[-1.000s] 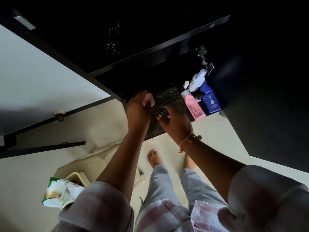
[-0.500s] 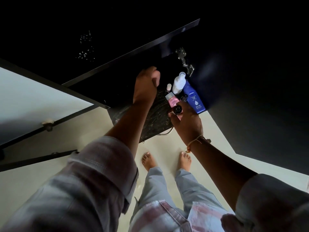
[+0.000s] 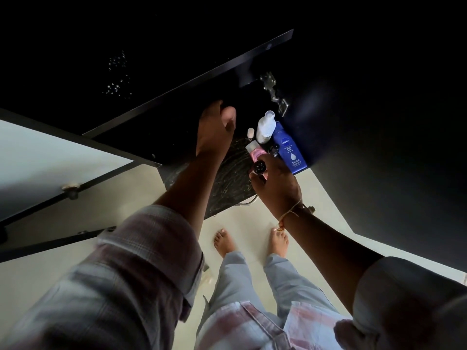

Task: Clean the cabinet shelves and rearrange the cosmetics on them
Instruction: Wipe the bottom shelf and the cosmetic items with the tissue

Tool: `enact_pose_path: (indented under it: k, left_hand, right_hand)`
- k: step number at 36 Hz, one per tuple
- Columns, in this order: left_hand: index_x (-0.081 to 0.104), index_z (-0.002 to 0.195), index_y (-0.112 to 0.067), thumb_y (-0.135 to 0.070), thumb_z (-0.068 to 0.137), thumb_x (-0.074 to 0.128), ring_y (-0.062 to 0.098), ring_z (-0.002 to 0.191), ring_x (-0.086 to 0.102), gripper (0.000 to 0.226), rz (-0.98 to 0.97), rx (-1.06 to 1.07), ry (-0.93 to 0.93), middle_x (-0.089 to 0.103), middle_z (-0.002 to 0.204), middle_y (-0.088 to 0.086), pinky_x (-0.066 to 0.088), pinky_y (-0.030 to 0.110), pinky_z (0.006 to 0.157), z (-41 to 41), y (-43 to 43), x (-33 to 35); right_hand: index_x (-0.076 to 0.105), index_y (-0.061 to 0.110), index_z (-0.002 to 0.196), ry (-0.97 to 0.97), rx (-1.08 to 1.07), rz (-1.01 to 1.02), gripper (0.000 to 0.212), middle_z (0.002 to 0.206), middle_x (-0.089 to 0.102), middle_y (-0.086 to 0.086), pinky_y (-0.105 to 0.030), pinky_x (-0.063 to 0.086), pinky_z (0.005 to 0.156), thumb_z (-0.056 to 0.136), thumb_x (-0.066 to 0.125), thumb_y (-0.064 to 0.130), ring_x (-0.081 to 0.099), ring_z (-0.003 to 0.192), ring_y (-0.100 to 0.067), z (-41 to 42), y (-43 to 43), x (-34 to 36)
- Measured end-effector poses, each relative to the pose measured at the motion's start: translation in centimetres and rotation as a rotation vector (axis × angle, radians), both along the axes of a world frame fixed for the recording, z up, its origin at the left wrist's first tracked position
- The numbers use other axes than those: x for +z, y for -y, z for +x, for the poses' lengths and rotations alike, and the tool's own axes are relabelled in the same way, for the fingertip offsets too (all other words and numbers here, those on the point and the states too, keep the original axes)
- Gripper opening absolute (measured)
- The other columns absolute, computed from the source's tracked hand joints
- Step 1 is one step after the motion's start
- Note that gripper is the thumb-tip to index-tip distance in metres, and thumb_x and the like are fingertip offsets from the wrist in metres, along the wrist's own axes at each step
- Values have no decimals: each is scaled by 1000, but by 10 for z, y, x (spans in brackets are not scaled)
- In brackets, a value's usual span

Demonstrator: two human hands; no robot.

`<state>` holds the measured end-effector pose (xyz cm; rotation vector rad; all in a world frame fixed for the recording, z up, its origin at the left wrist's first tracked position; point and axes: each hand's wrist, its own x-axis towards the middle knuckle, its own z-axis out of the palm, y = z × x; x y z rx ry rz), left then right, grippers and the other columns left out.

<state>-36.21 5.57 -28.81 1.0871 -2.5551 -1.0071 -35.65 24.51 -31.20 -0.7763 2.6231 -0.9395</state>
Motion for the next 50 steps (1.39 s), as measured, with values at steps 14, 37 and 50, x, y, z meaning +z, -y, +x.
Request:
enact_pose_path:
  k: [14,37,50]
  left_hand:
    - [58,114,-8,-31,74,73,40,105,48,49,-226,689,190,52,122,16,43,43,83,131,-40,-4]
    - [59,94,-22,-21,82,70,19,82,67,17,300,624,-69,71,93,-1,53,32,71,127,-53,-33]
    - [66,100,-3,-6,85,64,12,82,65,15,660,430,-310,72,97,12,49,28,77,57,-72,-26]
  right_hand:
    - [58,17,118,10,51,-31,36,108,62,-5,-35,57,72,86,65,34,63,98,-23,6,1,-3]
    - [52,18,117,67,-296,-214,38,103,68,-1,-34,57,72,86,66,35,68,87,-17,-1,-24,17]
    - [60,14,114,27,-346,-127,34,107,63,-3,-31,54,71,82,69,22,67,87,-20,-18,-42,9]
